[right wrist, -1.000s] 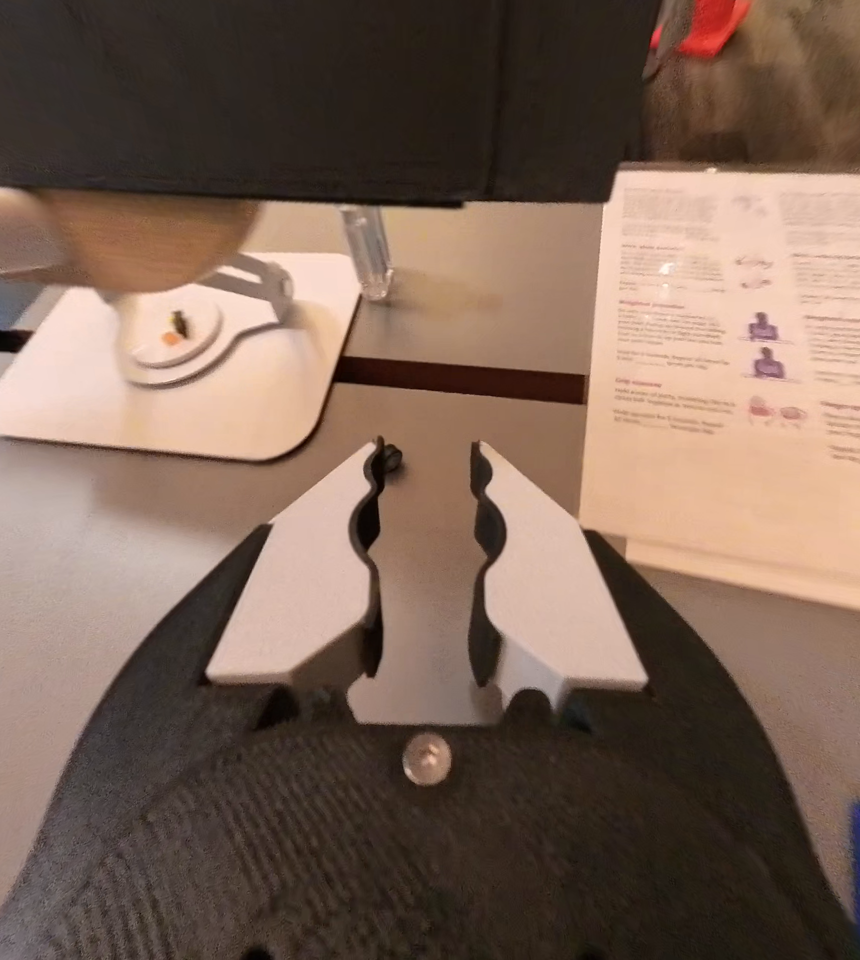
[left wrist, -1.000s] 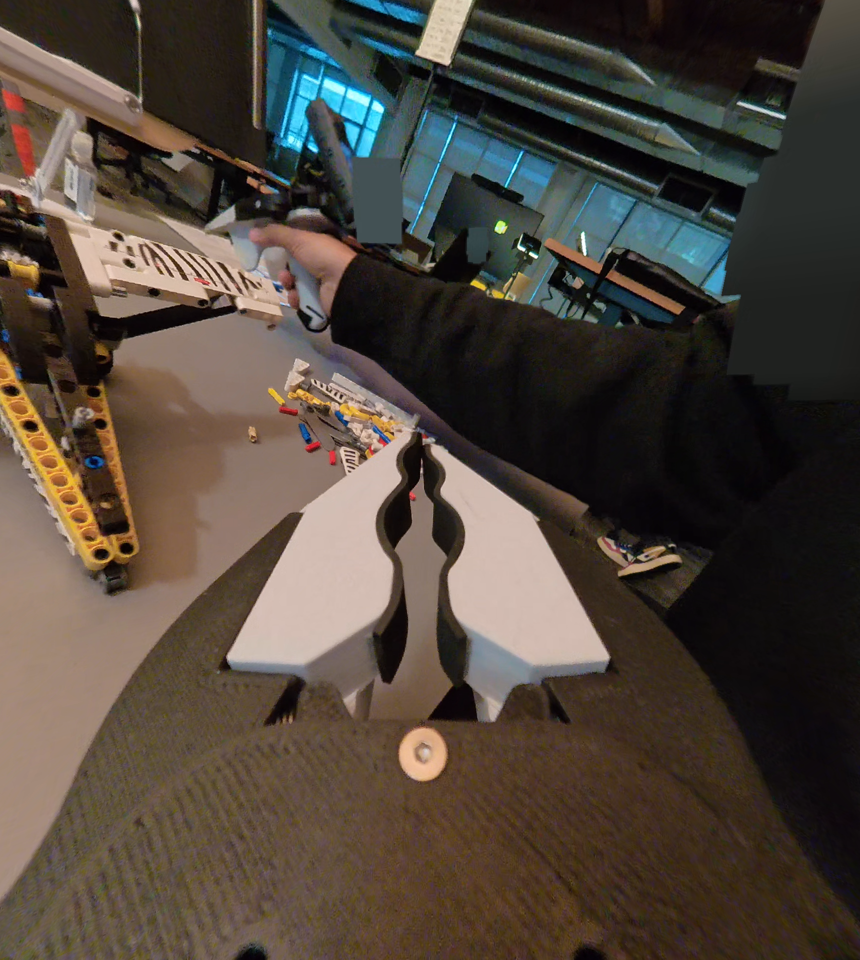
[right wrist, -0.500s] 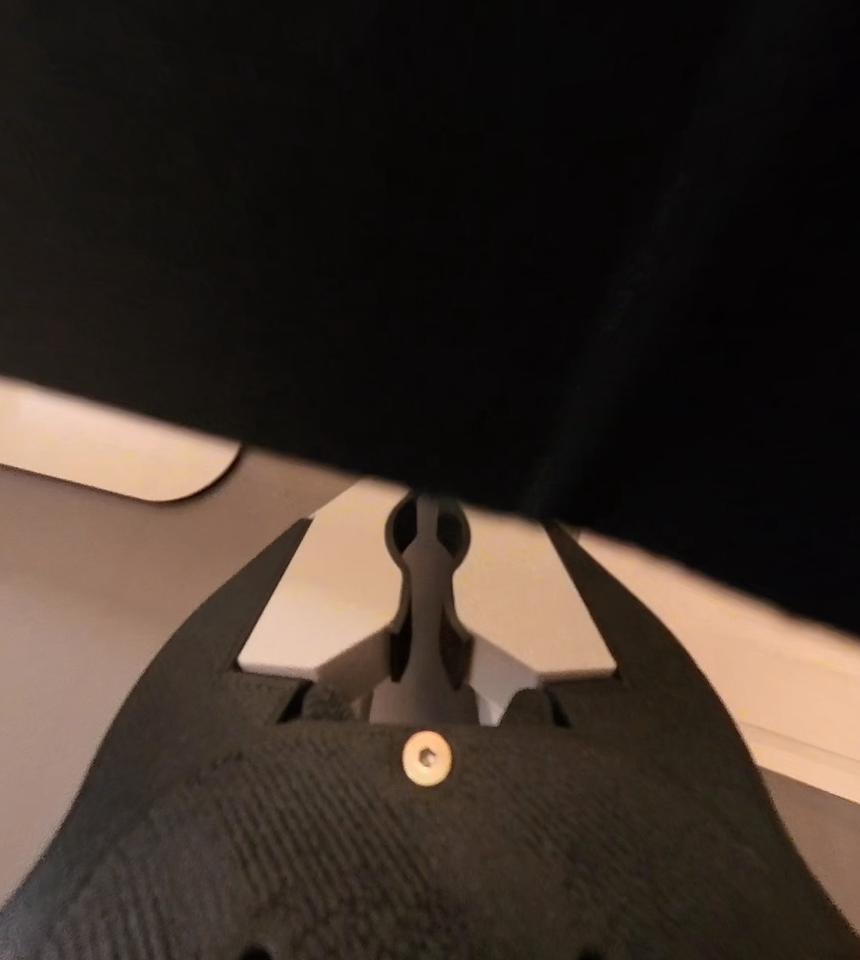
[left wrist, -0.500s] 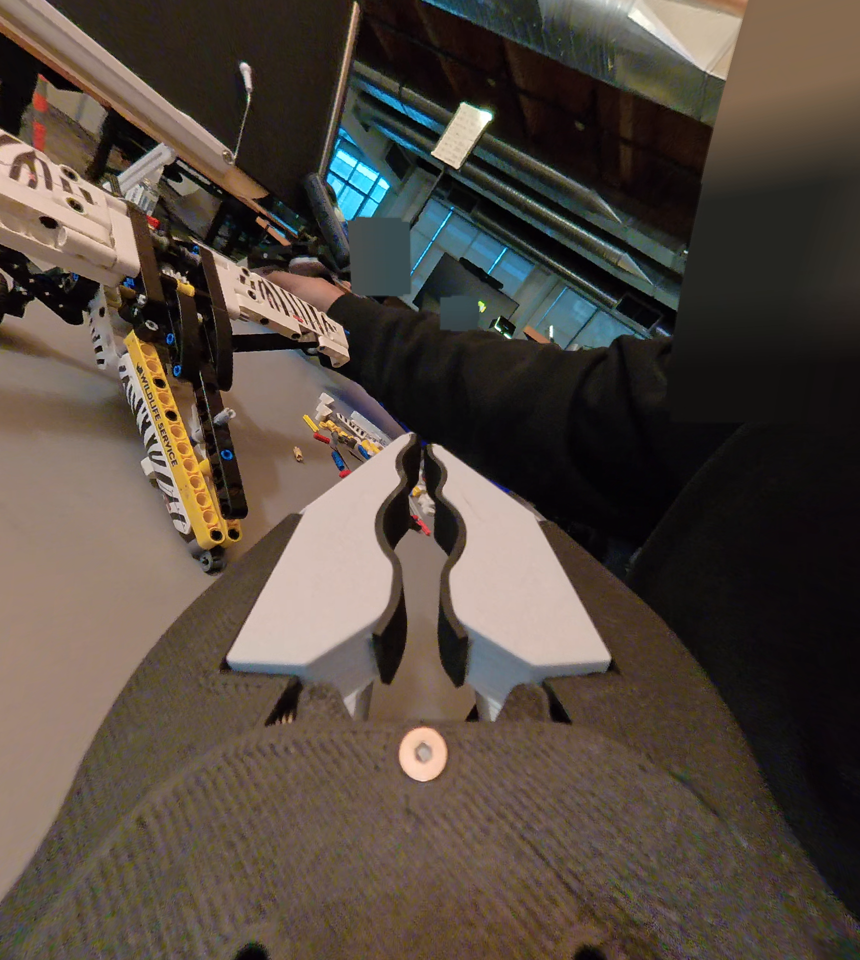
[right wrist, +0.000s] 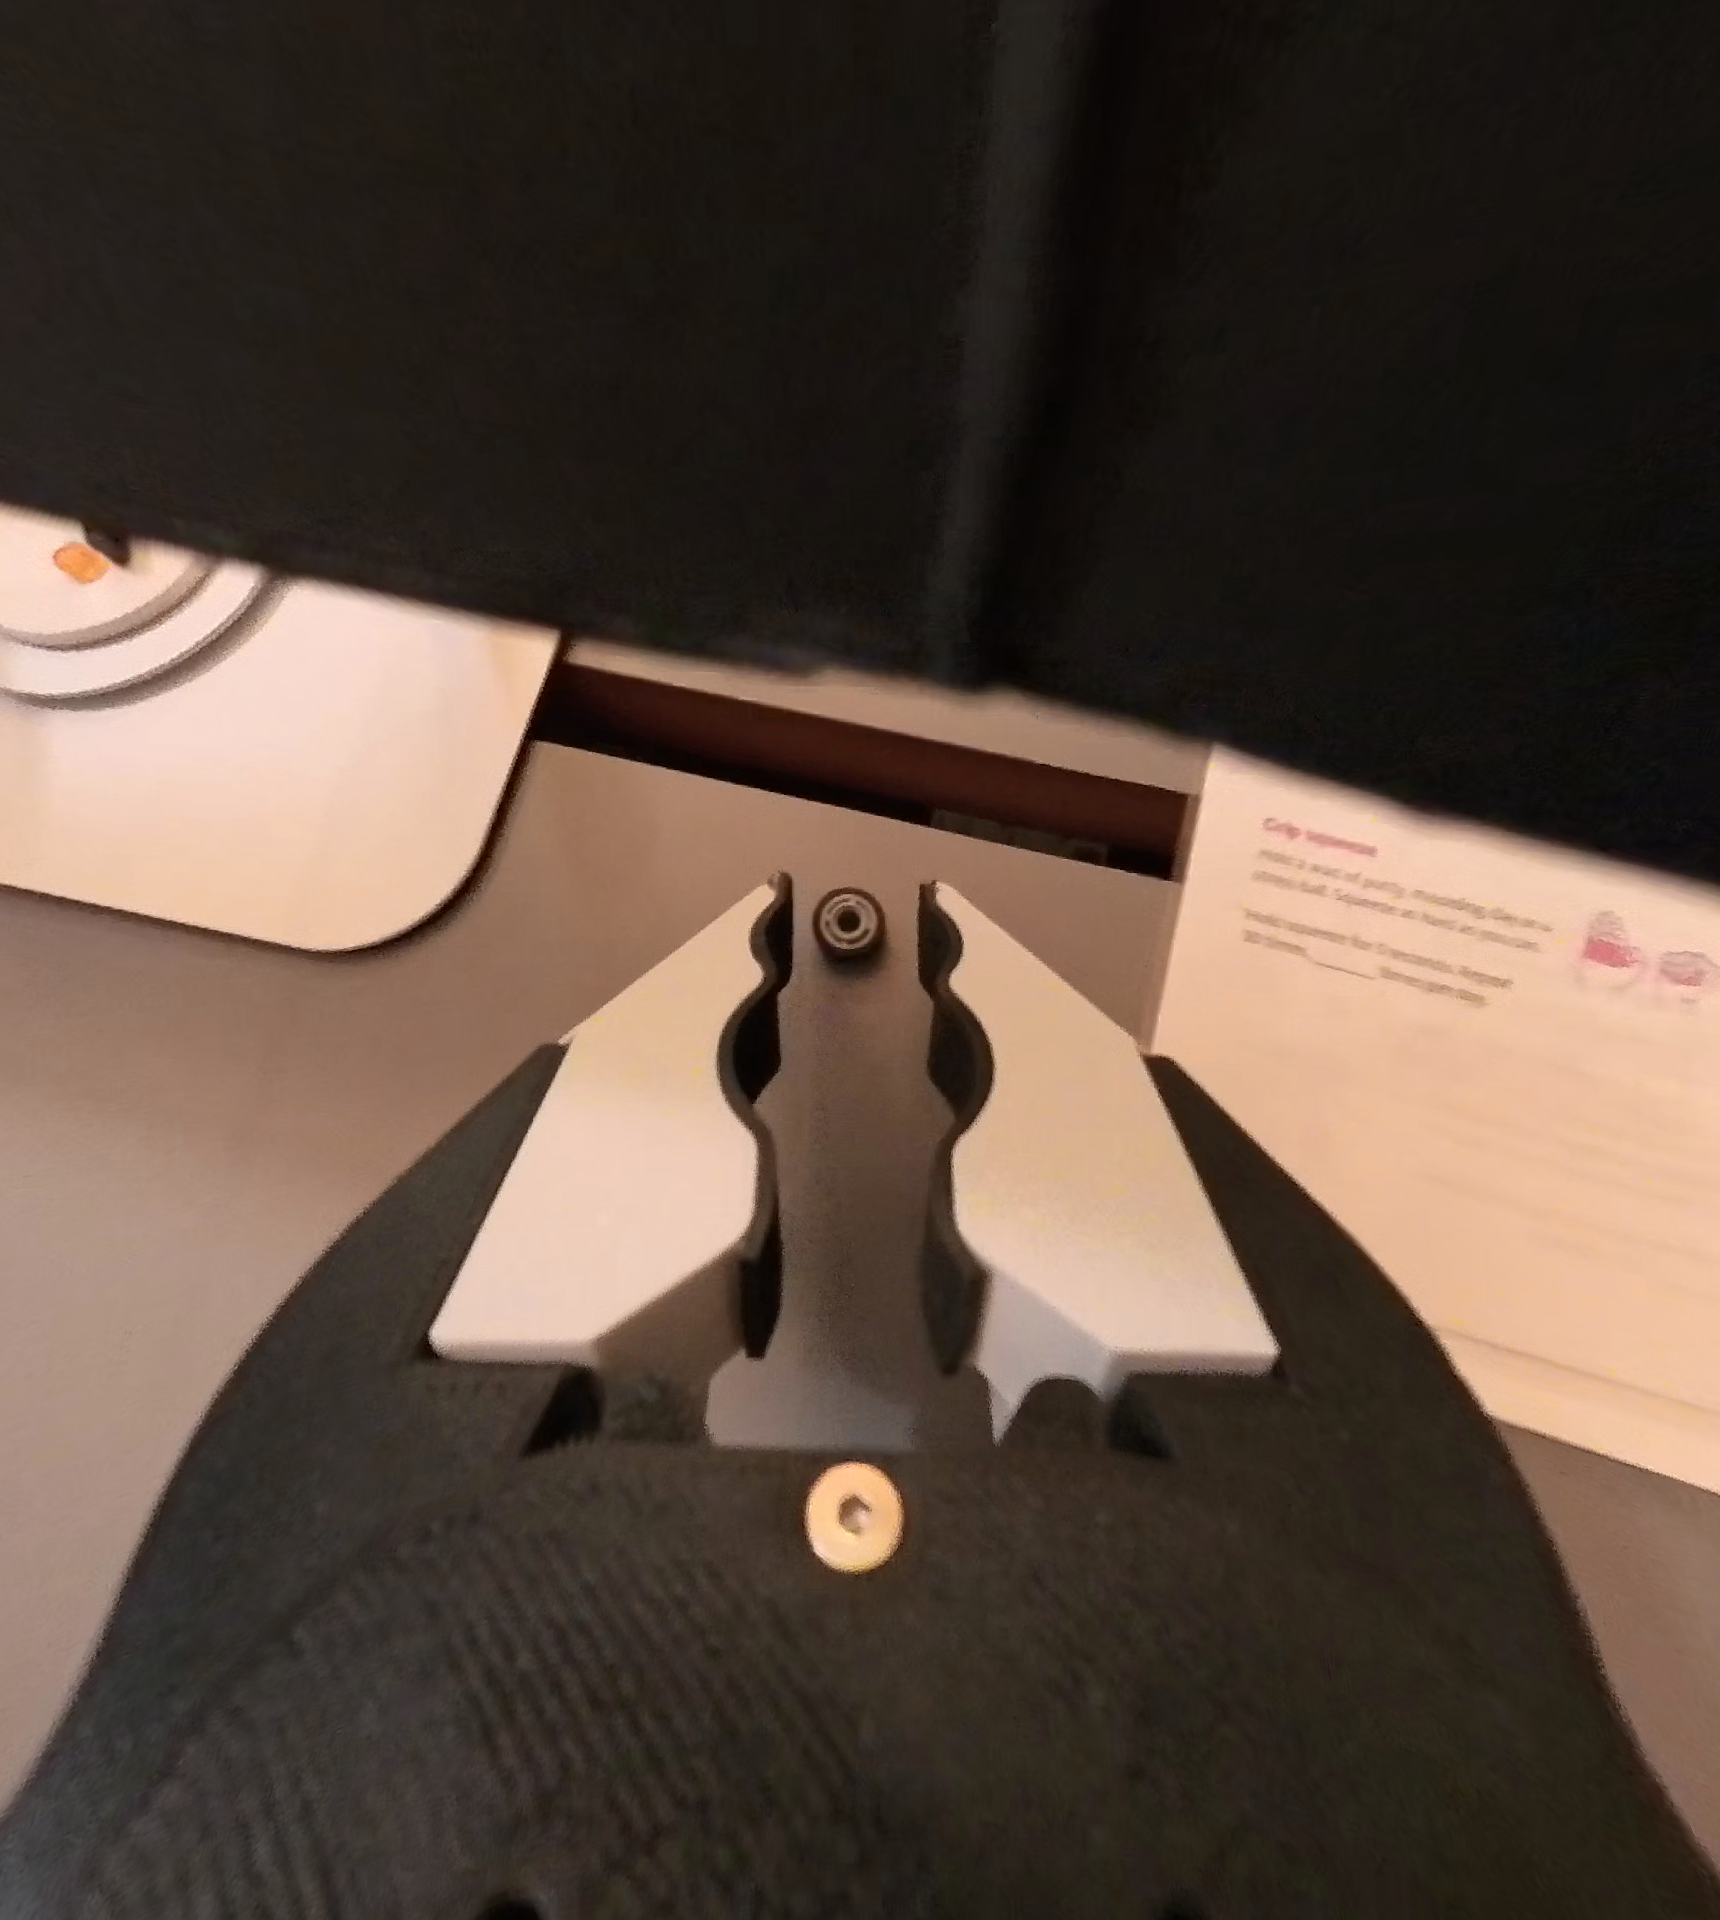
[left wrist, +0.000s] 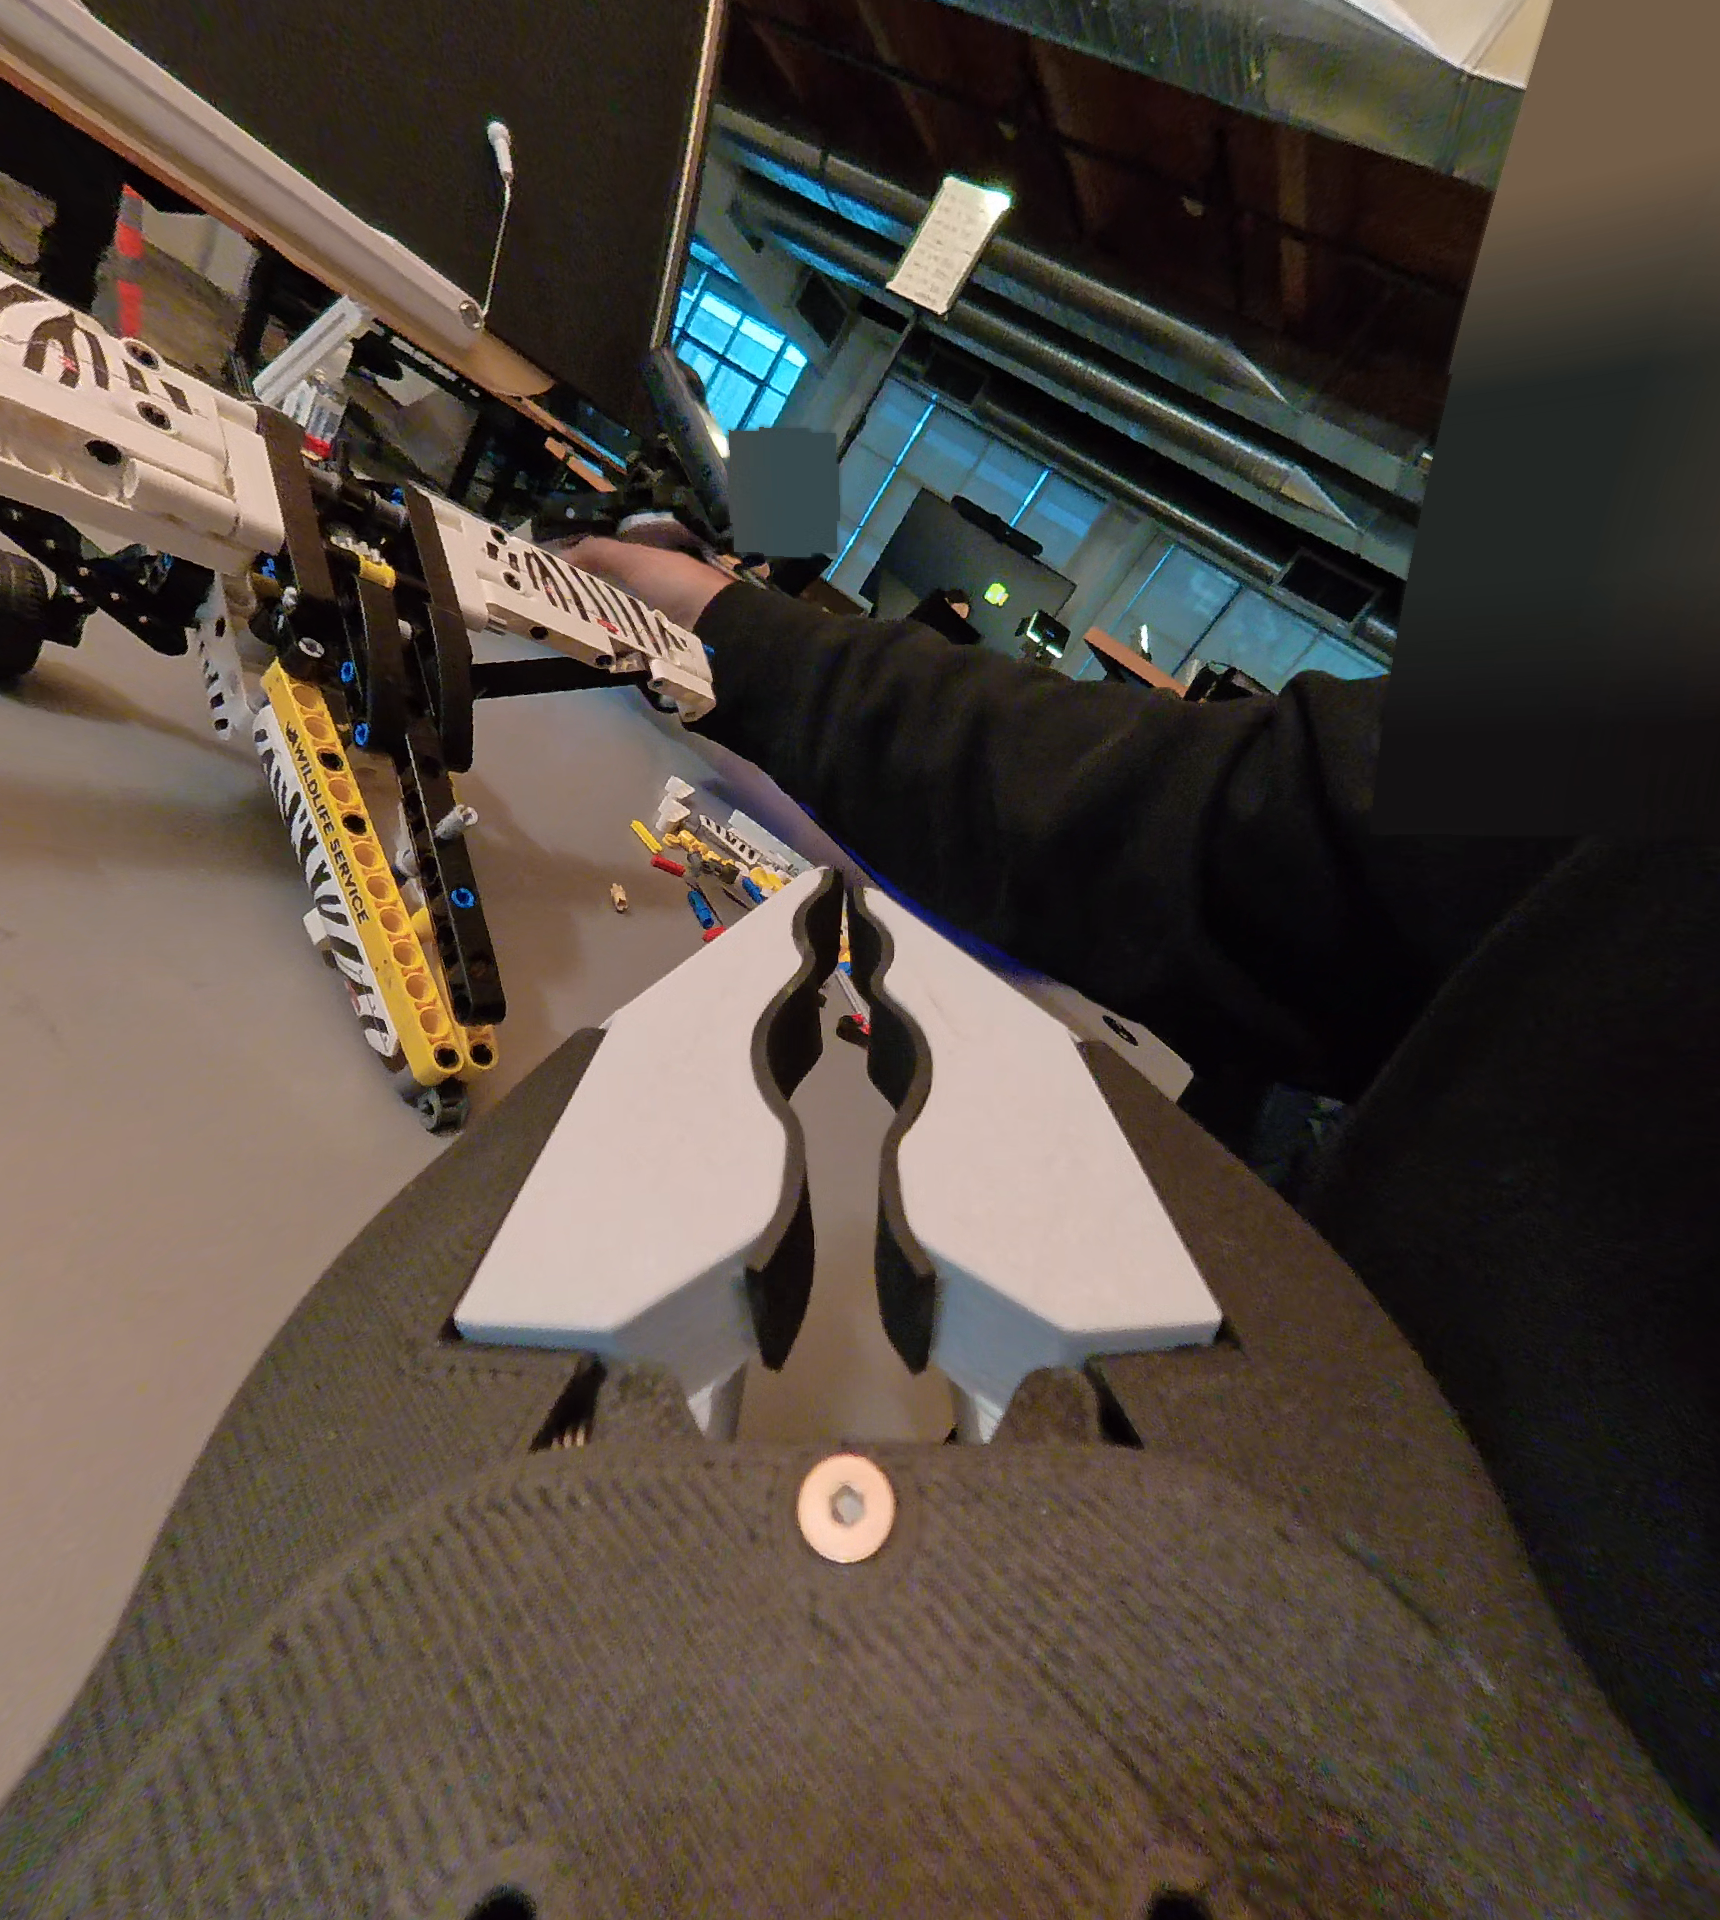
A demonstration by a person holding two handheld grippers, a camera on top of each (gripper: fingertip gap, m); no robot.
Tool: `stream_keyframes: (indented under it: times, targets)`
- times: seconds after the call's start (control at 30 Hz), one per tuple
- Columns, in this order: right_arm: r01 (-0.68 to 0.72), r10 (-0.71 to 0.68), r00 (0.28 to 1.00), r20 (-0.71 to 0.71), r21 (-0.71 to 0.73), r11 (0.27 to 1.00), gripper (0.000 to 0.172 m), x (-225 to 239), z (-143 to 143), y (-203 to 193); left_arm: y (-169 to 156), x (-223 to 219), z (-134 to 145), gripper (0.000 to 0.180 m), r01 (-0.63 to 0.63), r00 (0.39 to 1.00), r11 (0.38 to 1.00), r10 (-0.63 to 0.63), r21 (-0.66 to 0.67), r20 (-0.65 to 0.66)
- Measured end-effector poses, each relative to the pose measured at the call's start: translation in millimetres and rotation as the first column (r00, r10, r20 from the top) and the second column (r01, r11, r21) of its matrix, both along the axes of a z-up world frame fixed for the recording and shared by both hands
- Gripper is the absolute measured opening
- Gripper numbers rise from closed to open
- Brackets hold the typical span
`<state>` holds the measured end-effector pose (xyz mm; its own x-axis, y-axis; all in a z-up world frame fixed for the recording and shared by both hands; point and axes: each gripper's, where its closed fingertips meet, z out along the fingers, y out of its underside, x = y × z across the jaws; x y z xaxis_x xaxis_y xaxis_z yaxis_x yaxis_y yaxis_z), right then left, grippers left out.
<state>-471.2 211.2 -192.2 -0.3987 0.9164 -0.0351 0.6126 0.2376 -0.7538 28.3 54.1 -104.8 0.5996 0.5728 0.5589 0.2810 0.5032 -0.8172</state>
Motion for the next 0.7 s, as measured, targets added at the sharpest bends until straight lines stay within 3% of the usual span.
stream_keyframes:
  times: [0.23, 0.43, 0.6, 0.7]
  targets:
    - [-0.028, 0.028, 0.999, 0.042, 0.0, 1.0, 0.011, 7.3, -6.5, -5.7, 0.0, -1.9, -0.5, 0.0, -0.001, 1.0, 1.0, 0.001, 0.002, 0.01]
    - [-0.092, 0.088, 0.995, -0.049, -0.084, 0.992, 0.011, 55.7, 28.1, -23.5, 1.9, -0.3, -1.3, 0.0, -0.007, 1.0, 1.0, 0.007, -0.023, -0.003]
    - [-0.281, 0.226, 0.947, -0.23, -0.245, 0.928, 0.011, 167.4, 90.8, -55.8, 6.5, 3.0, -4.1, 0.0, -0.019, 0.999, 0.996, 0.017, -0.084, -0.029]
    - [-0.47, 0.354, 0.855, -0.379, -0.278, 0.838, 0.011, 266.8, 118.7, -79.0, 12.1, 5.0, -6.6, 0.0, -0.02, 0.999, 0.99, 0.014, -0.137, -0.046]
